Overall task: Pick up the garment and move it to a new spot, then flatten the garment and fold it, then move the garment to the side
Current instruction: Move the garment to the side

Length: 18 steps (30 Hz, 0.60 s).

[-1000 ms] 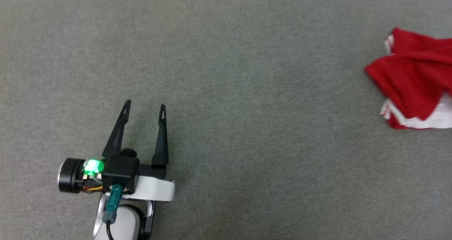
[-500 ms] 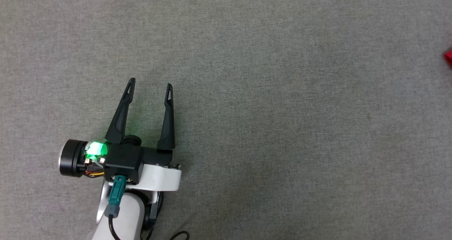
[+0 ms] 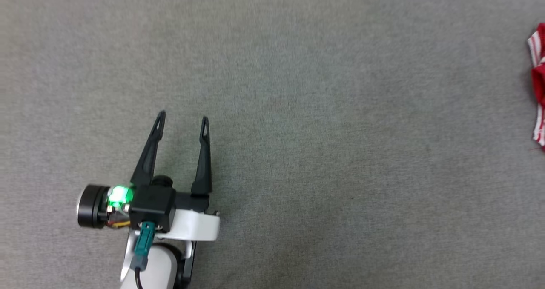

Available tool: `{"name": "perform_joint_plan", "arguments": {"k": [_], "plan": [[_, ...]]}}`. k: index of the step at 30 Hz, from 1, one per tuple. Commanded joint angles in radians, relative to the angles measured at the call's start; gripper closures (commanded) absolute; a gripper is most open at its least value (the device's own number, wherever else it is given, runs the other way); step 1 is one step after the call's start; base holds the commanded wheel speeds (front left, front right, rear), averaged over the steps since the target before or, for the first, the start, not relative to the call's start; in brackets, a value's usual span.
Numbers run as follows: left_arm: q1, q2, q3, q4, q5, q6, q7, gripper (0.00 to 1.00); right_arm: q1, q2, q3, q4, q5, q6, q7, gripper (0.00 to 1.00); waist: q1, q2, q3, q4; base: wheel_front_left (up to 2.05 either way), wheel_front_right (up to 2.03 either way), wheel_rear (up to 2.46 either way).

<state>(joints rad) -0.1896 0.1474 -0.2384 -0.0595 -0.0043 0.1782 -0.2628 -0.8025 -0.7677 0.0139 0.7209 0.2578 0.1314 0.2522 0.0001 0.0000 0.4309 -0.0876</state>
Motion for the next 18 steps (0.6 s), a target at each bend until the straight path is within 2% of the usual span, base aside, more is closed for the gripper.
{"name": "perform_joint_plan", "arguments": {"k": [1,9,18], "plan": [[0.016,-0.001,0.003,0.004,-0.004,0.006,-0.002,0.00,0.013,0.009,-0.002,-0.010,-0.001,-0.002,-0.013,0.00,-0.0001,0.0000,-0.038,-0.003,0.00,0.00,0.00],[0.101,-0.008,0.025,0.016,-0.026,0.022,-0.002,0.00,0.066,0.092,-0.019,-0.178,-0.041,-0.002,-0.217,0.00,-0.0001,0.0000,-0.163,0.000,0.00,0.00,0.00],[0.175,-0.017,0.043,0.039,-0.045,0.022,-0.002,0.00,0.198,0.273,-0.007,-0.349,-0.058,-0.002,-0.399,0.00,-0.0001,0.0000,-0.289,0.051,0.00,0.00,0.00]]}}
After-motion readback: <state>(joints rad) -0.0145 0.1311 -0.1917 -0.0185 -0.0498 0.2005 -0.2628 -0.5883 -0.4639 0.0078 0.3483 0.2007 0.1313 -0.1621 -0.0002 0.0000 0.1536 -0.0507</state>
